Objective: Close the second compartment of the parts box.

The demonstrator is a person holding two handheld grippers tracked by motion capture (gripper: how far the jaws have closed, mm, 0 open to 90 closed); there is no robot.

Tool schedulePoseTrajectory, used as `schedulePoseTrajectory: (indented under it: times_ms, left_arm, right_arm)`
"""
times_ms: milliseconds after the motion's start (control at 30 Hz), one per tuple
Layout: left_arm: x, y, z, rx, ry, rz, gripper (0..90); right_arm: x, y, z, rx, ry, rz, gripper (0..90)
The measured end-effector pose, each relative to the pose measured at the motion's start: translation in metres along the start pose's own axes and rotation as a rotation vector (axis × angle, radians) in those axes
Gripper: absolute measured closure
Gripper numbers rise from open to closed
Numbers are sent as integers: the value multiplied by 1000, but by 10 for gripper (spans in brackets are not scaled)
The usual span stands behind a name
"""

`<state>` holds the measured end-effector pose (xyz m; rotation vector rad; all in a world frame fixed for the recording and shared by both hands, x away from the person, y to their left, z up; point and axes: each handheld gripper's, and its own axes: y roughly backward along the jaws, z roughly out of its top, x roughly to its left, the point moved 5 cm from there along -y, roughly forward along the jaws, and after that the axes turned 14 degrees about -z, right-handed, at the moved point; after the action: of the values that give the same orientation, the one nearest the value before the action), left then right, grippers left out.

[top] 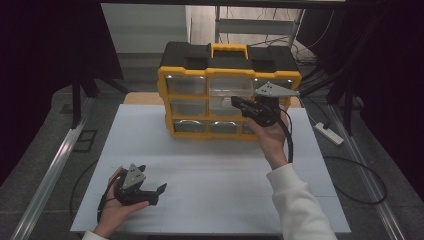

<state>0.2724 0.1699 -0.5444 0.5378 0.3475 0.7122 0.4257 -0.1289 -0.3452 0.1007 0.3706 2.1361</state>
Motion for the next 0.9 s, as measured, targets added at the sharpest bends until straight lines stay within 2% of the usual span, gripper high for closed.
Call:
schedulePoseTrajectory:
  times_ms: [900]
  left_arm:
    - [0, 0, -1, 2, -1, 1, 57]
  right_arm:
    - [-4, -7, 5, 3, -3, -25, 894]
